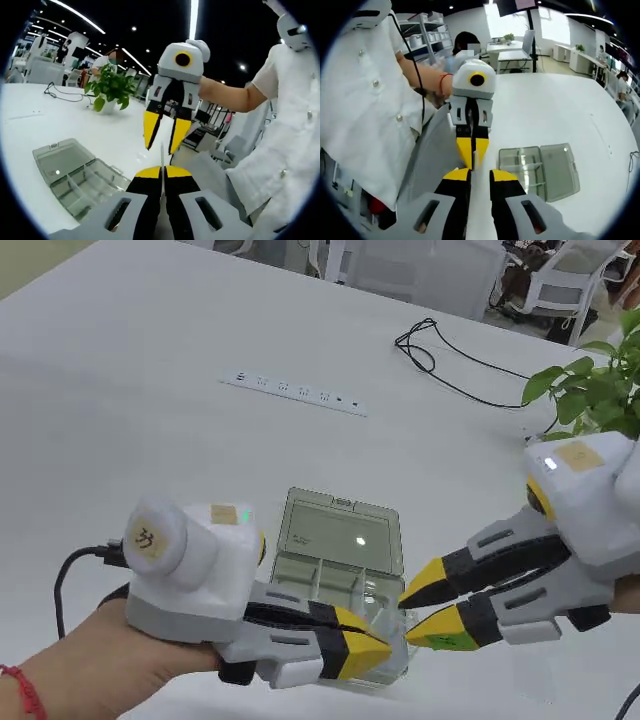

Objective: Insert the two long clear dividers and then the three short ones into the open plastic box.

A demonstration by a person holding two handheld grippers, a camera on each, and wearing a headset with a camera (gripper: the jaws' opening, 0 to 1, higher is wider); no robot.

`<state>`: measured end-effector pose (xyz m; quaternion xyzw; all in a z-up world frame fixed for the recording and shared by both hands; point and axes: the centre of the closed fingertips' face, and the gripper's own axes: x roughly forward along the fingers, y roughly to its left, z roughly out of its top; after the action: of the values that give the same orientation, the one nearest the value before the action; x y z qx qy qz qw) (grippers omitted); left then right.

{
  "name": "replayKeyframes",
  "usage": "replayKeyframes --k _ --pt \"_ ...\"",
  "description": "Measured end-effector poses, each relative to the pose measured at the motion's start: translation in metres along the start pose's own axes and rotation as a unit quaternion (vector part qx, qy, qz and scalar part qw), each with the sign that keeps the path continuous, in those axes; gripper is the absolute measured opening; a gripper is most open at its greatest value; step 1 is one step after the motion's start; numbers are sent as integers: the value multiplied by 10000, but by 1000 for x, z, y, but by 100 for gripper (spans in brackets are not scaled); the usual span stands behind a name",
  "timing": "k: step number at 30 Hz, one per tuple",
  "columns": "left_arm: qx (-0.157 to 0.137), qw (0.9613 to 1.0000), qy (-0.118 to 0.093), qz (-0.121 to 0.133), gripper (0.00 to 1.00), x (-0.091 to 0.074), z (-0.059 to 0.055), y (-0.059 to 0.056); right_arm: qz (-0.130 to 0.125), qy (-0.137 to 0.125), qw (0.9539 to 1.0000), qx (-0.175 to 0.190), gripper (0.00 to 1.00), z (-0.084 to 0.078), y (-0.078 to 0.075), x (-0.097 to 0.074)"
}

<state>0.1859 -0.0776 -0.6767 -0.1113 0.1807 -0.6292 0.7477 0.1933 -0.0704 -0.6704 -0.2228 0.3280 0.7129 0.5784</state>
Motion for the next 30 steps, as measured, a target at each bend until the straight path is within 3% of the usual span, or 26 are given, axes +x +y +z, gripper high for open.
replayKeyframes --k 4,12,30 --pt "165 9998 87 1 0 -2 -4 1 281 -28 9996 25 14 4 7 5" --pt "270 9996 -33 -108 0 -5 0 -2 617 9 9981 -15 5 6 16 11" --pt "487 9988 92 32 0 -7 -5 0 648 60 9979 -28 3 3 14 17"
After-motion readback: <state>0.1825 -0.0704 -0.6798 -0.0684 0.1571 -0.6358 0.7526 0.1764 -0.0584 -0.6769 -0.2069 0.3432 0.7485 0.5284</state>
